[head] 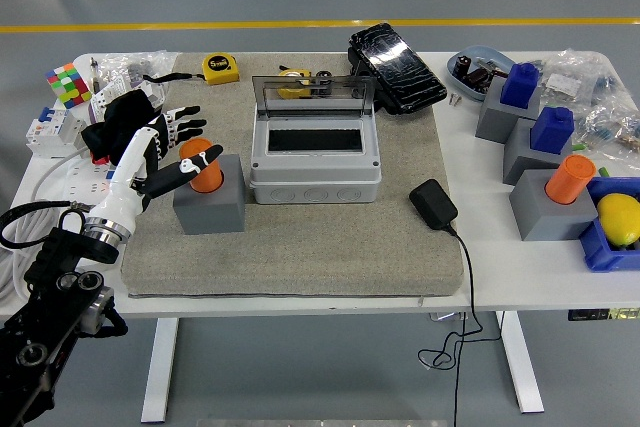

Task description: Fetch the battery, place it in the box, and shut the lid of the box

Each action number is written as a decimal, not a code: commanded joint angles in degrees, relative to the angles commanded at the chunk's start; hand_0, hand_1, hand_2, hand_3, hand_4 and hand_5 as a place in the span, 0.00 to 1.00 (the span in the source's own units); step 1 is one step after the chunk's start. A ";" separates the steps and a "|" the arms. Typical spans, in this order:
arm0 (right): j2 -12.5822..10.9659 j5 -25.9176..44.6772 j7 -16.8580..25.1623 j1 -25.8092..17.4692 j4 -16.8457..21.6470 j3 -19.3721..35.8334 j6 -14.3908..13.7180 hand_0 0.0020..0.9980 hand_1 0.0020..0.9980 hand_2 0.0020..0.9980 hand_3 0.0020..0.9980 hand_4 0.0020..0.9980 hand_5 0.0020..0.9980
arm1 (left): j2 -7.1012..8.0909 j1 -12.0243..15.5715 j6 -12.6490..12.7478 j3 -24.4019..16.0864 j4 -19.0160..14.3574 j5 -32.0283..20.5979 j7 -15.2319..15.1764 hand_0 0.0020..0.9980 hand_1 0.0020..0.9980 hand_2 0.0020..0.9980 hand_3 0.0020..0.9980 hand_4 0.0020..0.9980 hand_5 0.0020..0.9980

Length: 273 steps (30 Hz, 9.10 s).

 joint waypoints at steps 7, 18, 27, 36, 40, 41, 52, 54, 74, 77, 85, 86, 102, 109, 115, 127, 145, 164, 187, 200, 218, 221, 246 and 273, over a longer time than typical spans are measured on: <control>0.00 0.14 -0.01 -0.08 -0.02 -0.22 0.05 0.55 0.60 0.60 0.55 0.93 0.49 | -0.22 -0.58 0.75 1.64 0.92 0.73 -0.48 0.82 0.80 0.82 0.81 1.00 0.22; -0.01 0.18 0.01 -0.02 0.01 -0.28 0.10 0.55 0.60 0.60 0.55 0.93 0.49 | -0.86 -1.55 2.84 3.01 2.70 1.63 -1.78 0.79 0.77 0.77 0.77 1.00 0.11; 0.01 0.21 0.01 0.01 0.04 -0.36 0.11 0.55 0.60 0.60 0.55 0.93 0.49 | -1.77 -2.50 4.17 4.07 4.88 -2.11 -4.53 0.62 0.59 0.54 0.52 1.00 0.00; -0.01 0.03 0.02 0.05 0.14 -0.22 0.08 0.55 0.61 0.60 0.55 0.93 0.49 | -3.30 -3.66 4.44 5.30 7.56 -9.65 -7.78 0.55 0.49 0.45 0.47 1.00 0.00; 0.02 0.14 0.00 0.06 0.12 -0.30 0.09 0.55 0.60 0.60 0.55 0.93 0.49 | -3.97 -4.19 4.57 5.92 8.66 -12.88 -9.02 0.51 0.39 0.37 0.41 0.94 0.00; 0.02 0.13 0.01 0.06 0.12 -0.27 0.09 0.55 0.60 0.60 0.55 0.93 0.49 | -4.11 -4.26 4.59 5.96 8.82 -13.67 -9.33 0.51 0.39 0.37 0.41 0.94 0.00; 0.15 0.11 0.04 0.04 0.10 -0.19 0.08 0.55 0.60 0.60 0.55 0.93 0.49 | -6.00 -4.91 5.60 6.47 11.25 -19.65 -12.38 0.20 0.24 0.29 0.35 0.82 0.00; 0.13 0.15 0.03 0.08 0.11 -0.29 0.09 0.55 0.60 0.60 0.55 0.93 0.49 | -6.23 -5.08 5.94 6.52 11.57 -19.97 -12.82 0.20 0.24 0.29 0.35 0.82 0.00; 0.06 0.43 0.62 0.28 0.15 -1.03 -0.14 0.55 0.60 0.59 0.55 0.93 0.49 | -6.68 -6.18 6.61 7.85 11.42 -19.52 -14.70 0.07 0.09 0.20 0.23 0.75 0.00; 0.00 0.45 0.74 0.47 0.17 -1.17 -0.19 0.55 0.60 0.59 0.55 0.93 0.49 | -6.17 -6.71 6.63 8.54 10.18 -17.77 -14.46 0.07 0.09 0.20 0.23 0.75 0.00; -0.29 0.50 0.94 0.81 0.22 -1.54 -0.31 0.55 0.60 0.59 0.55 0.93 0.49 | -3.17 -10.25 7.59 12.10 4.07 -6.96 -9.28 0.08 0.08 0.19 0.21 0.69 0.00; -0.31 0.52 0.95 0.82 0.22 -1.60 -0.31 0.55 0.60 0.59 0.55 0.93 0.49 | -2.81 -10.79 7.68 12.68 3.43 -5.38 -8.44 0.08 0.08 0.19 0.21 0.71 0.00; -0.50 0.85 1.00 0.77 0.28 -2.15 -0.40 0.55 0.60 0.59 0.55 0.93 0.49 | -4.73 -27.49 10.15 29.45 7.39 17.56 6.49 0.08 0.09 0.20 0.23 0.83 0.00; -0.42 1.09 0.95 0.30 0.26 -2.34 -0.39 0.55 0.60 0.59 0.55 0.93 0.49 | -8.79 -32.50 10.64 34.25 13.76 23.35 9.49 0.09 0.10 0.20 0.24 0.87 0.00; -0.32 1.21 0.94 0.29 0.31 -2.61 -0.39 0.55 0.60 0.59 0.55 0.93 0.49 | -8.79 -35.84 11.24 37.55 19.45 24.52 11.06 0.11 0.11 0.21 0.26 0.95 0.00; -0.30 1.33 0.93 0.65 0.43 -3.20 -0.41 0.55 0.60 0.59 0.55 0.93 0.49 | -8.79 -39.34 12.72 40.36 25.83 22.00 10.01 0.15 0.15 0.24 0.34 1.00 0.03; -0.28 0.83 0.96 0.82 0.68 -2.98 -0.45 0.55 0.60 0.59 0.55 0.93 0.48 | -8.79 -38.69 12.20 41.73 26.51 20.82 8.36 0.60 0.66 0.66 0.71 1.00 0.23; -0.23 0.49 1.02 0.59 0.65 -2.20 -0.47 0.55 0.60 0.59 0.55 0.93 0.48 | -8.79 -31.95 10.61 34.62 14.09 21.14 8.65 0.65 0.66 0.68 0.74 1.00 0.32; -0.95 0.13 1.09 1.00 0.61 -2.31 -0.46 0.55 0.60 0.59 0.55 0.93 0.48 | 2.17 -18.58 10.31 21.17 2.19 23.67 10.36 0.61 0.65 0.66 0.73 1.00 0.32; -0.81 -0.15 1.26 0.93 0.69 -1.86 -0.46 0.55 0.60 0.59 0.55 0.93 0.48 | 5.59 -15.14 10.30 21.52 0.68 24.30 10.75 0.53 0.57 0.58 0.71 1.00 0.34; -0.50 0.01 1.25 0.09 0.59 -1.04 -0.49 0.55 0.60 0.59 0.55 0.93 0.48 | 3.86 -15.42 10.57 18.07 -0.97 23.67 9.67 0.65 0.68 0.67 0.71 1.00 0.40; -0.46 0.06 1.25 0.19 0.61 -1.15 -0.48 0.55 0.60 0.59 0.55 0.93 0.48 | 1.60 -18.03 10.45 17.53 -0.12 24.35 9.49 0.65 0.68 0.67 0.71 1.00 0.40; -0.44 -0.22 1.30 0.81 1.01 -1.14 -0.60 0.55 0.60 0.59 0.55 0.93 0.49 | -8.75 -34.89 7.18 23.92 19.71 27.73 13.97 0.79 0.81 0.78 0.78 1.00 0.49; -0.60 -1.44 1.34 0.47 1.38 0.16 -0.67 0.54 0.60 0.59 0.55 0.93 0.49 | -2.13 -28.91 5.29 28.23 7.27 23.94 16.79 0.63 0.72 0.74 0.74 1.00 0.50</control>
